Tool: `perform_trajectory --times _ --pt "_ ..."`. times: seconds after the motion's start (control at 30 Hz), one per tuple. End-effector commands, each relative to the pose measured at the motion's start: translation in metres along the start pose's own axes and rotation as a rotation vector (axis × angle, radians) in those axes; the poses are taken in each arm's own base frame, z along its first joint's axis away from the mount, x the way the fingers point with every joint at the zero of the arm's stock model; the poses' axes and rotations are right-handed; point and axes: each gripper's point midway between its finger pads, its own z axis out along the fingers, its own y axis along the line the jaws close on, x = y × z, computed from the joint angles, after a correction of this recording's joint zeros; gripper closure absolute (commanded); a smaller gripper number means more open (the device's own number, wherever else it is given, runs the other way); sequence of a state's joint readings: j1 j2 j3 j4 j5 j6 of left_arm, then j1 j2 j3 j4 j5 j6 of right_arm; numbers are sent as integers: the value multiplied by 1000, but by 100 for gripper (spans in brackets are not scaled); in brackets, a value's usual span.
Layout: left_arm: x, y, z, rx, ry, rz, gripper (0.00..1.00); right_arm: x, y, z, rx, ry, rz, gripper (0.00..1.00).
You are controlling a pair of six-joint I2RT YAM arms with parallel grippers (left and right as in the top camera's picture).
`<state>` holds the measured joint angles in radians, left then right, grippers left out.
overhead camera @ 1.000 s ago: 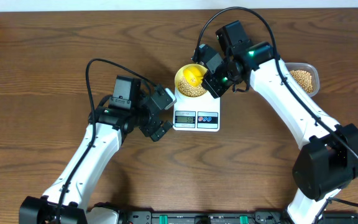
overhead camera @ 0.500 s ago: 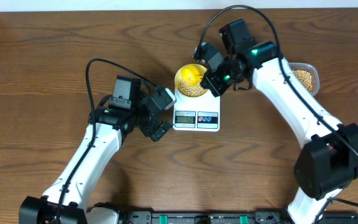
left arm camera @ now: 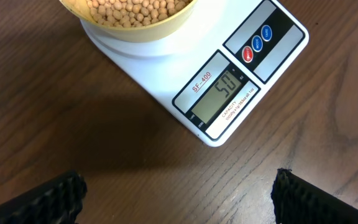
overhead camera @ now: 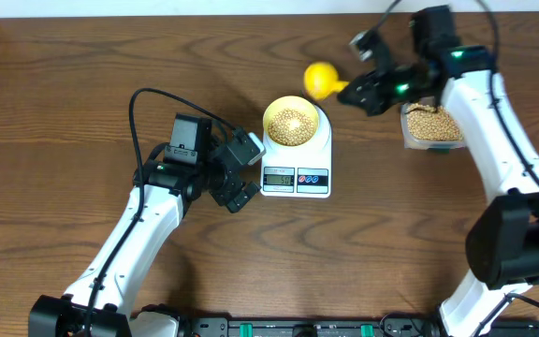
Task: Scoop item into bowl and weigh 50g on scale
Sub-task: 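Carry the scoop right over the plastic tub with the right gripper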
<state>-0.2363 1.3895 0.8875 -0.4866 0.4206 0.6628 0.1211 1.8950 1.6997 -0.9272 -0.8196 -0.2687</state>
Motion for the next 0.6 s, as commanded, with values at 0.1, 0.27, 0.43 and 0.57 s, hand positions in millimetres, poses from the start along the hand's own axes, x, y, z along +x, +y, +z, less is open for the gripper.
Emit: perform_trajectory --times 0.1,0.27,0.43,0.57 --pt "-3 0 -4 0 -18 15 2 -41 12 -85 -26 -205 -26 99" --pt "-3 0 -4 0 -18 15 2 -33 2 -138 58 -266 31 99" --pt "-3 0 -4 0 -18 15 2 2 -20 -187 269 -243 159 99" --pt "-3 0 -4 0 -18 15 2 47 -44 -211 510 -106 258 99"
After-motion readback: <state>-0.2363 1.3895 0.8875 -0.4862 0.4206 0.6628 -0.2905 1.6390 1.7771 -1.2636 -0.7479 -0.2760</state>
